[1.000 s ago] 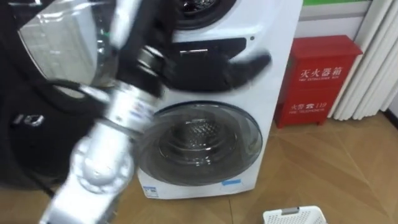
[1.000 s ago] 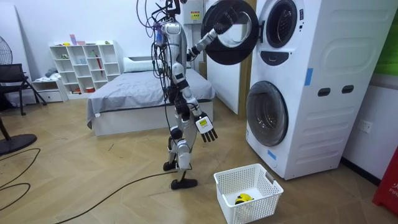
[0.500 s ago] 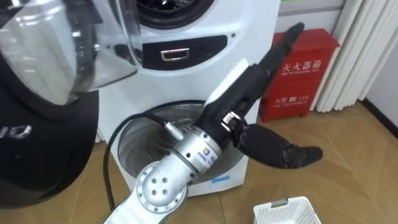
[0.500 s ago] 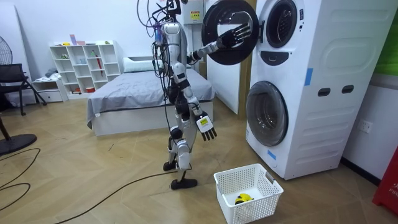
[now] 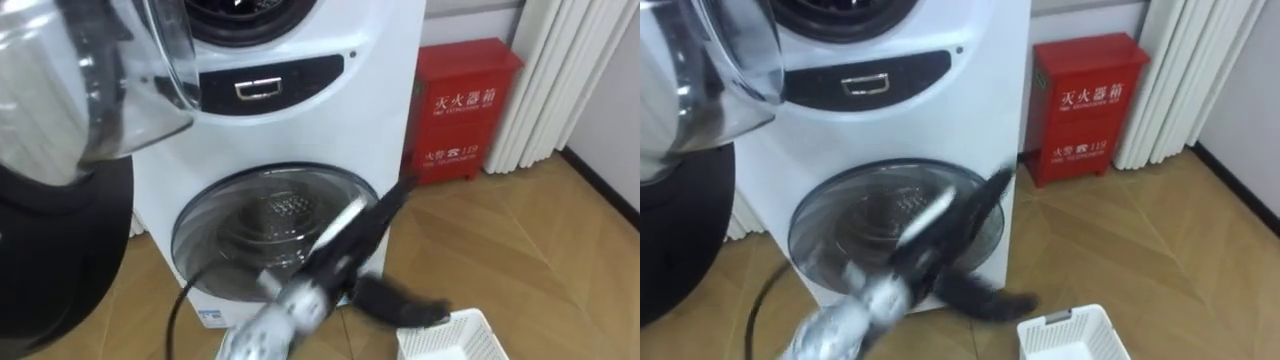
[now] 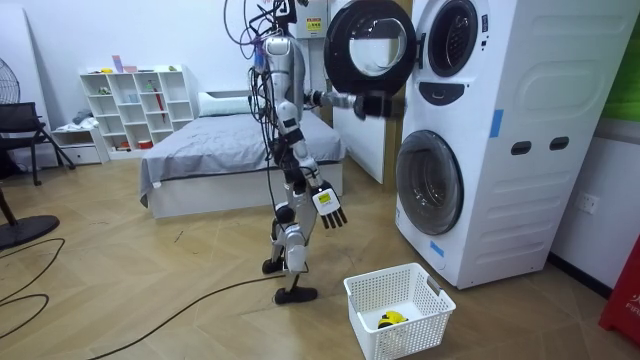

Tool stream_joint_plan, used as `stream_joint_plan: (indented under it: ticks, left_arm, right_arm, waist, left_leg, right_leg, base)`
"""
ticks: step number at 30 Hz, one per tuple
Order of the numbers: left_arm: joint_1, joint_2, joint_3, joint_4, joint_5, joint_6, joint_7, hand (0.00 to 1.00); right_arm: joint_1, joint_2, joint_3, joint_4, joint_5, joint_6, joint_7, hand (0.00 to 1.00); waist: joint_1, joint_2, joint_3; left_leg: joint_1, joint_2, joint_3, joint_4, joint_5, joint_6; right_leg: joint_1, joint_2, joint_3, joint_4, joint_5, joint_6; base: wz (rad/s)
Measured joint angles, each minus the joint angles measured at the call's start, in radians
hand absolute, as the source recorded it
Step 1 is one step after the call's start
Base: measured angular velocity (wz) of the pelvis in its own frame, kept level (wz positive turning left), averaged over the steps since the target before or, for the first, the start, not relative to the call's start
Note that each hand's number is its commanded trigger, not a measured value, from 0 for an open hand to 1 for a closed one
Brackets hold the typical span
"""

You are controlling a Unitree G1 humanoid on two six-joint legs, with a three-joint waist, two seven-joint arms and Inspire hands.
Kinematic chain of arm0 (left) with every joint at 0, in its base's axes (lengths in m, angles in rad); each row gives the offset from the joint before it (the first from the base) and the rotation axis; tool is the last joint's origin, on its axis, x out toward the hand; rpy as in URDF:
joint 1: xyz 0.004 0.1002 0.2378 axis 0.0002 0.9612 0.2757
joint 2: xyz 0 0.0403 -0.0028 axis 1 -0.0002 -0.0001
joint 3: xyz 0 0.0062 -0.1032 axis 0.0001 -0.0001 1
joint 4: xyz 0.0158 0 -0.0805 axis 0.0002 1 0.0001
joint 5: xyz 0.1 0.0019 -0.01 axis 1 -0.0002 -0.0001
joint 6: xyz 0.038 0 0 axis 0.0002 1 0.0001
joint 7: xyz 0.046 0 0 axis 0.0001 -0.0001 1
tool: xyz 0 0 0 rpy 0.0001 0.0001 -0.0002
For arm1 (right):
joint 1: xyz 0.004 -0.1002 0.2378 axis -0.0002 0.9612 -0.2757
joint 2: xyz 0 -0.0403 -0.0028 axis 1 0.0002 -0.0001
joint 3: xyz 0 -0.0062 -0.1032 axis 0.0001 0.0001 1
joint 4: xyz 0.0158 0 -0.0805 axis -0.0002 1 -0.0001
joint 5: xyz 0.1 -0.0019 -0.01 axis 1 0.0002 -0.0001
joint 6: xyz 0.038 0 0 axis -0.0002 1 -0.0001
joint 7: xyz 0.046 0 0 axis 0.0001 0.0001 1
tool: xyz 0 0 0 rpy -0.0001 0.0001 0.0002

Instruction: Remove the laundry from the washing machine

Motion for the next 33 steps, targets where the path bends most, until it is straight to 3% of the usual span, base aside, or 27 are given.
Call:
stream_joint_plan:
  ticks: [1,2,3,5,6,9,16,19,21,25,29,31,33]
  left_arm:
    - [0.027,0.006,0.03,0.06,0.017,0.0,0.002,0.0]
    - [0.074,0.015,0.095,0.191,0.038,0.005,0.022,0.0]
    - [0.12,0.03,0.165,0.287,0.061,0.006,0.049,0.0]
    - [0.173,0.044,0.248,0.404,0.062,0.005,0.097,0.0]
    - [0.208,0.057,0.307,0.461,0.057,-0.005,0.131,0.0]
    - [0.261,0.057,0.398,0.577,0.007,-0.038,0.204,0.0]
    - [0.296,0.034,0.612,0.643,-0.126,-0.051,0.346,0.0]
    - [0.278,0.039,0.764,0.634,-0.218,-0.052,0.463,0.0]
    - [0.267,0.043,0.792,0.599,-0.251,-0.051,0.525,0.0]
    - [0.199,0.063,0.835,0.425,-0.287,-0.051,0.611,0.0]
    - [0.092,0.153,0.844,0.13,-0.285,-0.065,0.741,0.0]
    - [0.011,0.198,0.846,-0.015,-0.238,-0.094,0.787,0.0]
    - [-0.033,0.214,0.851,-0.141,-0.198,-0.098,0.815,0.0]
  right_arm:
    - [0.009,0.002,-0.014,-0.007,0.0,-0.003,0.001,0.0]
    - [0.027,0.002,-0.03,-0.008,0.001,-0.004,0.0,0.0]
    - [0.044,0.007,-0.058,-0.008,0.006,-0.004,0.0,0.0]
    - [0.061,0.007,-0.082,-0.007,0.011,-0.005,-0.007,0.0]
    - [0.067,0.006,-0.101,-0.008,0.01,-0.007,-0.009,0.0]
    - [0.082,0.004,-0.135,-0.004,0.008,-0.021,-0.012,0.0]
    - [0.102,0.014,-0.168,0.011,0.007,-0.032,-0.007,0.0]
    - [0.129,0.01,-0.245,0.004,-0.014,-0.029,-0.028,0.0]
    - [0.129,0.007,-0.27,-0.001,-0.025,-0.029,-0.032,0.0]
    - [0.142,0.009,-0.306,-0.044,-0.084,-0.027,-0.045,0.0]
    - [0.142,0.013,-0.308,-0.105,-0.135,-0.032,-0.054,0.0]
    - [0.142,0.017,-0.305,-0.105,-0.139,-0.032,-0.058,0.0]
    - [0.143,0.023,-0.305,-0.106,-0.144,-0.031,-0.064,0.0]
  waist:
    - [0.005,-0.004,0.0009]
    - [0.016,-0.018,-0.0005]
    - [0.024,-0.031,-0.008]
    - [0.056,-0.042,-0.0146]
    - [0.073,-0.04,-0.0141]
    - [0.096,-0.024,-0.0119]
    - [0.155,-0.013,-0.0102]
    - [0.184,0.003,-0.0103]
    - [0.178,0.017,-0.0103]
    - [0.182,0.051,-0.0096]
    - [0.188,0.067,-0.0164]
    - [0.188,0.069,-0.0223]
    - [0.181,0.067,-0.026]
  left_leg:
    - [0.001,0.001,0.0,0.001,0.0,0.0]
    - [-0.005,0.005,-0.001,0.001,0.0,0.0]
    - [-0.009,0.008,-0.002,0.001,0.0,-0.001]
    - [-0.009,0.01,-0.003,0.001,-0.001,-0.001]
    - [-0.002,0.01,-0.012,0.001,-0.001,-0.002]
    - [0.024,0.006,-0.027,-0.006,-0.001,-0.002]
    - [0.046,-0.004,-0.03,-0.013,-0.001,-0.002]
    - [0.065,-0.005,-0.03,-0.016,-0.001,-0.002]
    - [0.061,-0.007,-0.03,-0.016,-0.002,-0.002]
    - [0.042,-0.007,-0.033,-0.02,-0.006,-0.007]
    - [0.018,-0.009,-0.038,-0.012,-0.002,-0.002]
    - [0.011,-0.01,-0.038,-0.007,-0.002,-0.001]
    - [0.009,-0.01,-0.038,-0.004,-0.002,-0.001]
  right_leg:
    - [0.0,0.001,-0.001,0.0,0.0,-0.001]
    - [-0.002,0.003,-0.015,-0.001,-0.001,-0.003]
    - [-0.008,0.005,-0.027,-0.003,0.0,-0.005]
    - [-0.009,0.007,-0.035,-0.003,0.001,-0.006]
    - [0.001,0.005,-0.044,-0.005,0.002,-0.007]
    - [0.025,0.0,-0.054,-0.006,0.002,-0.007]
    - [0.063,-0.007,-0.054,-0.036,0.002,-0.007]
    - [0.071,-0.006,-0.046,-0.036,0.001,-0.007]
    - [0.069,-0.009,-0.053,-0.034,0.001,-0.007]
    - [0.045,-0.009,-0.053,-0.014,0.001,-0.006]
    - [0.015,-0.013,-0.053,0.004,0.005,-0.006]
    - [0.014,-0.014,-0.055,0.016,0.004,-0.006]
    - [0.016,-0.015,-0.057,0.015,0.005,-0.006]
  base:
    - [-0.09]
    - [0.13]
    - [0.17]
    - [0.05]
    - [0.05]
    - [0.23]
    - [-0.02]
    - [-0.09]
    - [0.07]
    - [0.19]
    - [-0.03]
    - [0.0]
    - [0.0]
